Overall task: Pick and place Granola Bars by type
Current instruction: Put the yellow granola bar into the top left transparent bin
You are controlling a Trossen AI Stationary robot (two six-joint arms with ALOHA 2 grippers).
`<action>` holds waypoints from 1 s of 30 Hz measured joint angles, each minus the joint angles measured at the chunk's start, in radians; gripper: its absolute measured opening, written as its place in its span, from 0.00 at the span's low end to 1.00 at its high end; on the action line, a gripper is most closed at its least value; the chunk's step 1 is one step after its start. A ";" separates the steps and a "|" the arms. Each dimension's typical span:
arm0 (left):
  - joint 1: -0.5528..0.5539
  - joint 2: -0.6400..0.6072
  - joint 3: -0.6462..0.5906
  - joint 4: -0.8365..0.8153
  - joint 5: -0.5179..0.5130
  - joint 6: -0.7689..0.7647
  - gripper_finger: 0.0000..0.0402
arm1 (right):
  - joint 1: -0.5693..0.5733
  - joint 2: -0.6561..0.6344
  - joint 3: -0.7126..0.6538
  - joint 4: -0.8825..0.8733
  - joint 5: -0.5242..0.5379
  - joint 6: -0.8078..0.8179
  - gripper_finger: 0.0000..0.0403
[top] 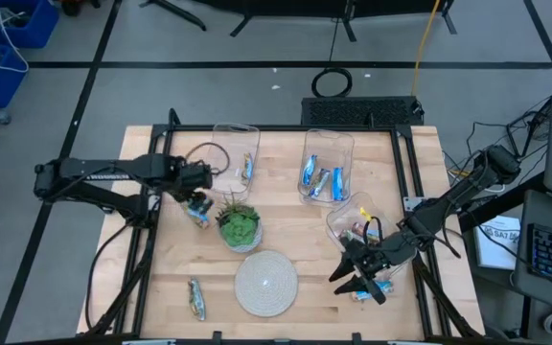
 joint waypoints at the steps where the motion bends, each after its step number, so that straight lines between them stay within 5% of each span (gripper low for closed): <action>1: -0.007 0.000 0.003 0.007 0.058 -0.182 0.60 | 0.000 0.000 0.000 -0.002 -0.003 -0.001 0.39; 5: -0.105 -0.001 0.000 0.096 0.176 -0.597 0.60 | 0.000 0.000 0.000 -0.005 -0.033 -0.032 0.39; 11: -0.236 0.007 -0.030 -0.005 0.062 -1.167 0.60 | -0.019 0.000 0.000 -0.005 -0.078 -0.082 0.39; 16: -0.270 -0.007 -0.103 -0.056 -0.013 -1.498 0.60 | -0.022 -0.002 0.000 0.008 -0.079 -0.135 0.39; 30: -0.106 -0.014 -0.358 0.289 -0.062 -1.544 0.60 | -0.018 -0.096 -0.001 -0.087 -0.106 -0.134 0.39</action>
